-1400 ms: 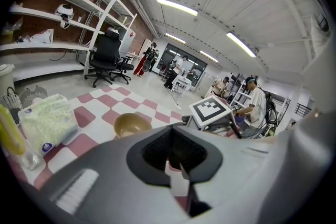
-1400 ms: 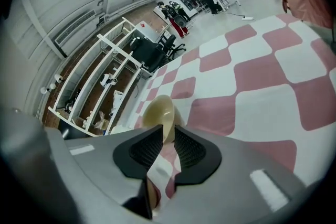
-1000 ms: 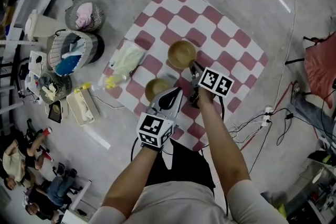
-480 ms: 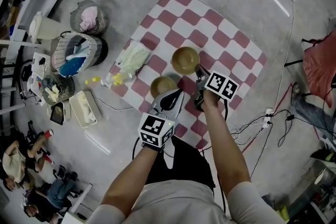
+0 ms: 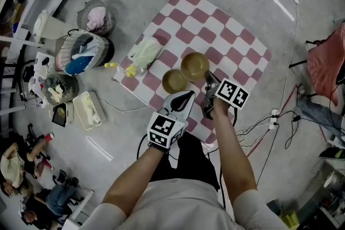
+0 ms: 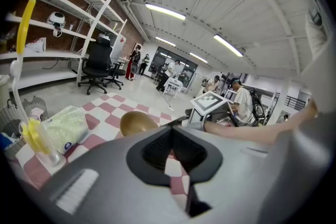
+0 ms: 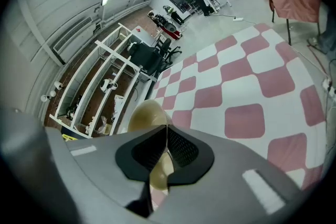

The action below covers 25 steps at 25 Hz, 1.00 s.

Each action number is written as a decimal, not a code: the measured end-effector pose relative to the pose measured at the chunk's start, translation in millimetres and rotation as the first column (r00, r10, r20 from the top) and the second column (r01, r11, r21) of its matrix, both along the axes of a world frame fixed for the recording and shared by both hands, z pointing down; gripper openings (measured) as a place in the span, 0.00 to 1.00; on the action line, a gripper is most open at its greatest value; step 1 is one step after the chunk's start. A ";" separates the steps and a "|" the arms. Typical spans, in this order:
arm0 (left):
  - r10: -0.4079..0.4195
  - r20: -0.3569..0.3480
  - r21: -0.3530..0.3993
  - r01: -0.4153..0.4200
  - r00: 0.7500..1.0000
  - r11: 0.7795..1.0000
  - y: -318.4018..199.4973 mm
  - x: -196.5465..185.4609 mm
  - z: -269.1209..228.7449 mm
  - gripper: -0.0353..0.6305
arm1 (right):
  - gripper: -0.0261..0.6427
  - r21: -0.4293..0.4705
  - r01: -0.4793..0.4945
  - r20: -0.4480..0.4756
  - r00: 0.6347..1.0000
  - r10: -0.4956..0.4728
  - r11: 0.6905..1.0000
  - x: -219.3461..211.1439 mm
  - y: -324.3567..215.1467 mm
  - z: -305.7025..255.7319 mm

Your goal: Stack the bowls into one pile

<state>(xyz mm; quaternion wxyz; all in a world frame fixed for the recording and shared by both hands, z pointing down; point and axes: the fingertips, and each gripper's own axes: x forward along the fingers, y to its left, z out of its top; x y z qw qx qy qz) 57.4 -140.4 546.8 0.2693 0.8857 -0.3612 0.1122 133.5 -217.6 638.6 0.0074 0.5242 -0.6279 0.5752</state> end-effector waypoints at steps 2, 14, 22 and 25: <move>0.002 -0.002 0.007 -0.002 1.000 1.000 7.0 -4.8 -4.7 0.06 | 0.07 0.002 -0.001 0.001 1.000 0.001 1.000 -5.9 11.4 -5.1; -0.016 0.008 0.012 0.016 1.000 1.000 39.6 -42.7 -8.8 0.06 | 0.07 -0.016 0.015 0.028 1.000 -0.014 1.000 -56.9 55.9 -4.7; -0.035 0.011 -0.008 0.036 0.999 0.999 51.2 -58.3 3.9 0.06 | 0.07 -0.051 0.020 0.026 0.999 -0.019 0.998 -80.8 65.4 21.3; -0.042 0.011 -0.016 0.042 0.999 0.999 51.1 -62.1 8.7 0.06 | 0.07 -0.063 0.022 0.027 0.999 -0.021 0.998 -85.8 65.1 29.8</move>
